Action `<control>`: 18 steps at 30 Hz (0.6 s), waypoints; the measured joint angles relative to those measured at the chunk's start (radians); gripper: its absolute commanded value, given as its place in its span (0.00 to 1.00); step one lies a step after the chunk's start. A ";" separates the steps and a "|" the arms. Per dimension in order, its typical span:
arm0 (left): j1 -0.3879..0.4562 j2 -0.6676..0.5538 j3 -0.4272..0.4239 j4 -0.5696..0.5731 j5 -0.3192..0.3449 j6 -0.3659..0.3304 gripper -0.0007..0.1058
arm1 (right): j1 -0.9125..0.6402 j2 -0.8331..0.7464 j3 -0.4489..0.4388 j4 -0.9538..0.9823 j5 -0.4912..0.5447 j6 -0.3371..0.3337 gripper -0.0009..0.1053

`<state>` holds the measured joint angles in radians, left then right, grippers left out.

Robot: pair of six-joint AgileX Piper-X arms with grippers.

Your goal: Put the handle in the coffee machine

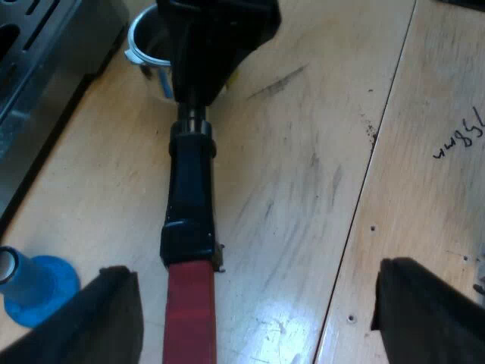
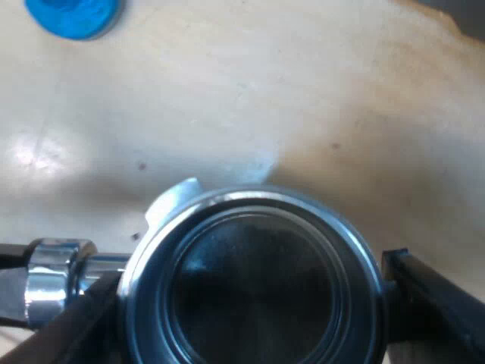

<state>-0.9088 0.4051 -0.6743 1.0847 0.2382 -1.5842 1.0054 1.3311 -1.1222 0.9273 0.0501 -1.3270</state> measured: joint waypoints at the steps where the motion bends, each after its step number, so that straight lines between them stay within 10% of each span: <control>1: 0.000 0.000 0.000 0.000 0.000 0.006 0.63 | 0.009 -0.013 0.000 0.000 -0.003 0.009 0.01; 18: 0.000 0.002 0.165 -0.116 0.006 0.053 0.63 | 0.034 -0.091 0.000 0.005 -0.039 0.065 0.01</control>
<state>-0.9088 0.4071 -0.5096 0.9690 0.2445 -1.5308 1.0393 1.2403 -1.1222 0.9320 0.0114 -1.2622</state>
